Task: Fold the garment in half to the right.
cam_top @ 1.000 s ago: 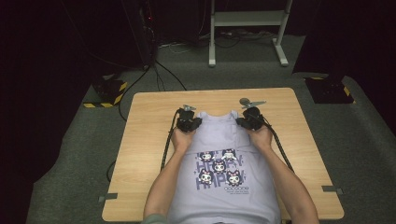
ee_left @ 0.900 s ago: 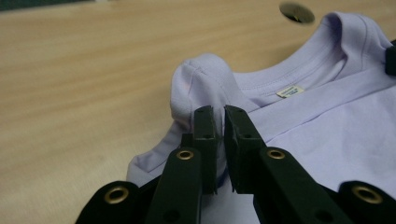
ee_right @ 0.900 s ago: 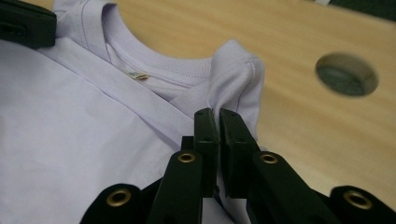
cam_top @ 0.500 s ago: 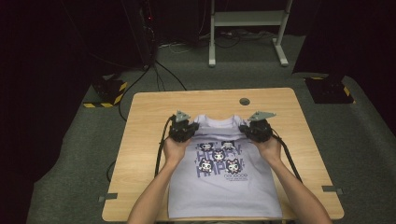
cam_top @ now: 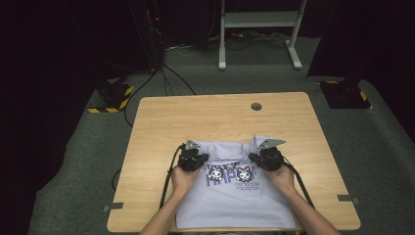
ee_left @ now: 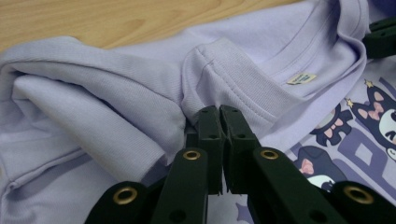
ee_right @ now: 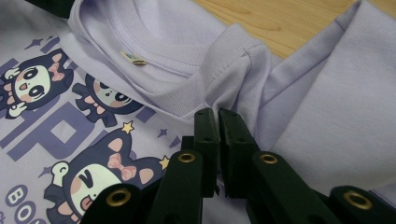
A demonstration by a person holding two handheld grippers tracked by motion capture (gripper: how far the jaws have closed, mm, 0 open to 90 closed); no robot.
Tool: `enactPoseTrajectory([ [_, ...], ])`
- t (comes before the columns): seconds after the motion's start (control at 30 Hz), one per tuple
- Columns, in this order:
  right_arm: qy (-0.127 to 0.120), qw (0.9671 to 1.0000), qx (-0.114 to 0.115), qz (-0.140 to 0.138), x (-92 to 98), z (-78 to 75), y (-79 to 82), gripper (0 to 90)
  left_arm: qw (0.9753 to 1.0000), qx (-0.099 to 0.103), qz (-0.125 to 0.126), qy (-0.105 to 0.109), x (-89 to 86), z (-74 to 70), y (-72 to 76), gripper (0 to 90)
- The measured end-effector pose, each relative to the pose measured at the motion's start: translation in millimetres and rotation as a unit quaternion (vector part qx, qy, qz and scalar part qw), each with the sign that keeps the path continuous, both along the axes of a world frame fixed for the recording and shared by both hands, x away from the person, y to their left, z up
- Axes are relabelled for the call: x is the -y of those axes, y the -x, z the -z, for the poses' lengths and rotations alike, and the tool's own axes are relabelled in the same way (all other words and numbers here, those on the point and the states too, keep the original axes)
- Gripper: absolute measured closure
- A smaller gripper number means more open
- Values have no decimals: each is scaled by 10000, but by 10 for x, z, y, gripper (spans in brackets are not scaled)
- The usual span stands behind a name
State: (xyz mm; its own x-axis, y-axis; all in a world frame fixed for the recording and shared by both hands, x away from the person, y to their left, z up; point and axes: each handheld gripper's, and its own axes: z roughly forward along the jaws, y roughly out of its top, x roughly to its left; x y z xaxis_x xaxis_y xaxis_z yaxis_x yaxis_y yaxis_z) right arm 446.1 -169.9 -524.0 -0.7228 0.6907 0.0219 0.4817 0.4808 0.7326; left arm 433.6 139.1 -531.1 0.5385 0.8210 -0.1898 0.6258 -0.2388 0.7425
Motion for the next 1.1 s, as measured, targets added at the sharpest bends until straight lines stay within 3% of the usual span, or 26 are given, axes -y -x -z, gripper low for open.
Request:
enactPoseTrajectory([
  [0.17,64,9999,20,81,-27,21,-141,864,10000,-36,-86,14,32,0,-179,885],
  [0.3,128,9997,27,221,-59,10,-399,865,9997,-114,-221,87,38,-13,-425,886],
  [0.4,126,9992,44,381,-97,-37,-636,866,9986,-80,-332,395,16,-86,-581,887],
  [0.47,7,9989,151,435,-103,-125,-676,866,9980,146,-274,558,13,-243,-558,887],
  [0.53,-207,9985,327,393,-90,-281,-593,866,9976,407,-103,559,23,-421,-433,887],
  [0.67,-162,9978,635,78,-71,-505,-236,866,9967,580,228,527,28,-600,-49,886],
  [0.73,-133,9982,589,-44,-42,-500,-60,866,9974,475,337,430,35,-530,104,886],
  [0.83,103,9988,436,-191,-15,-318,133,865,9986,191,378,318,39,-332,210,886],
  [0.93,192,9994,218,-181,15,-131,172,865,9992,-73,329,197,40,-124,224,886],
  [1.1,150,9999,0,-64,35,47,110,863,9995,-200,227,104,28,28,131,886],
])
